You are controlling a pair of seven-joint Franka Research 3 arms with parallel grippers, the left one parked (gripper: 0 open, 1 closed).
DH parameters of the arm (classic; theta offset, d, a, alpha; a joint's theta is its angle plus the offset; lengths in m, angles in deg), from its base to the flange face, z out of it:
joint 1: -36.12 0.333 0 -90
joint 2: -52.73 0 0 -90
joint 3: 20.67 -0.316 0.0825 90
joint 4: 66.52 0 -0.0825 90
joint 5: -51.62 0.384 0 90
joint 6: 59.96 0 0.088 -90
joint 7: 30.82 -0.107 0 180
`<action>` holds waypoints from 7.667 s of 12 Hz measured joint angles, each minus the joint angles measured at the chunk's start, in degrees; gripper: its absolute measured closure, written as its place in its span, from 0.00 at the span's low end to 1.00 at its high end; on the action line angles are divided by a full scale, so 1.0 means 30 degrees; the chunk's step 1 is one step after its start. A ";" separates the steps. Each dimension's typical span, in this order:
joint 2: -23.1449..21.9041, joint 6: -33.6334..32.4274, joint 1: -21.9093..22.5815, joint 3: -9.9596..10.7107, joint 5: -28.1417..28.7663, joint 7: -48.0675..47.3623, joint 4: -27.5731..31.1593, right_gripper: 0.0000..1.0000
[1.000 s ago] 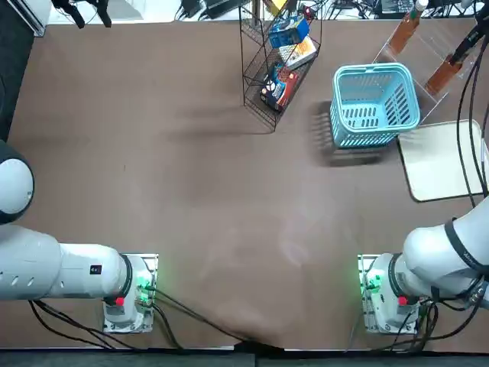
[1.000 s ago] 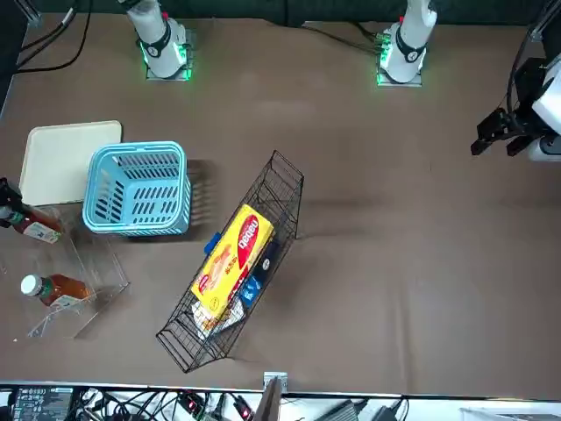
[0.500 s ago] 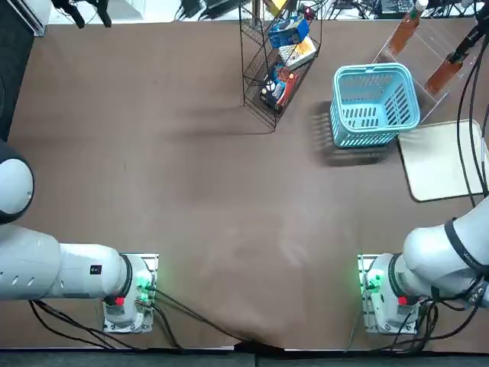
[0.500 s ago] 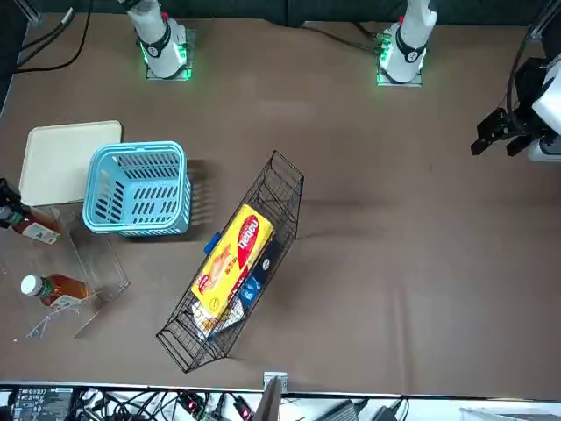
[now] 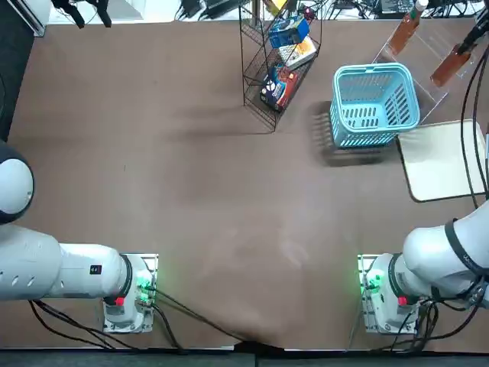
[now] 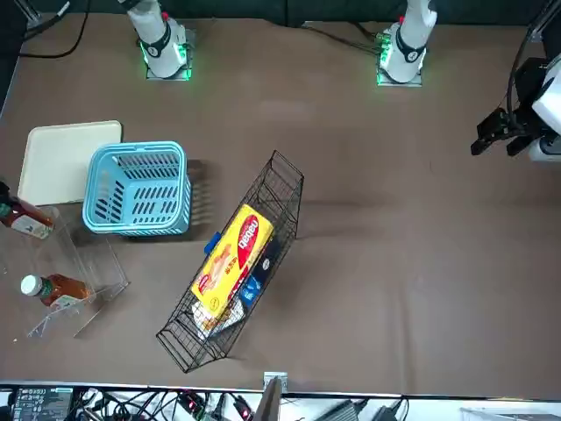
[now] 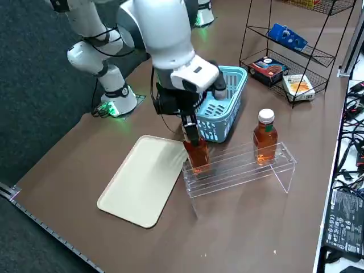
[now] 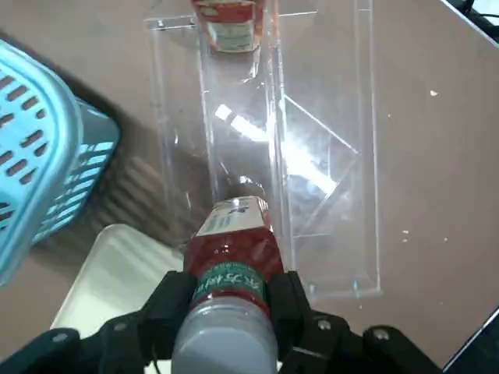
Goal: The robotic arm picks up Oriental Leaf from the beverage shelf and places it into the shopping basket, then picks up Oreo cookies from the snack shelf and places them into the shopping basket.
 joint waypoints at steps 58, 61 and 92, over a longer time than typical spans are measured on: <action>-0.5881 0.1739 0.7352 -0.0303 0.0009 -1.8723 0.9622 0.00; -0.6782 -0.0753 0.7352 -0.0296 0.0009 -1.8776 0.7835 0.00; -0.6529 0.6322 1.4412 -0.0556 0.2173 -1.2795 0.6314 0.00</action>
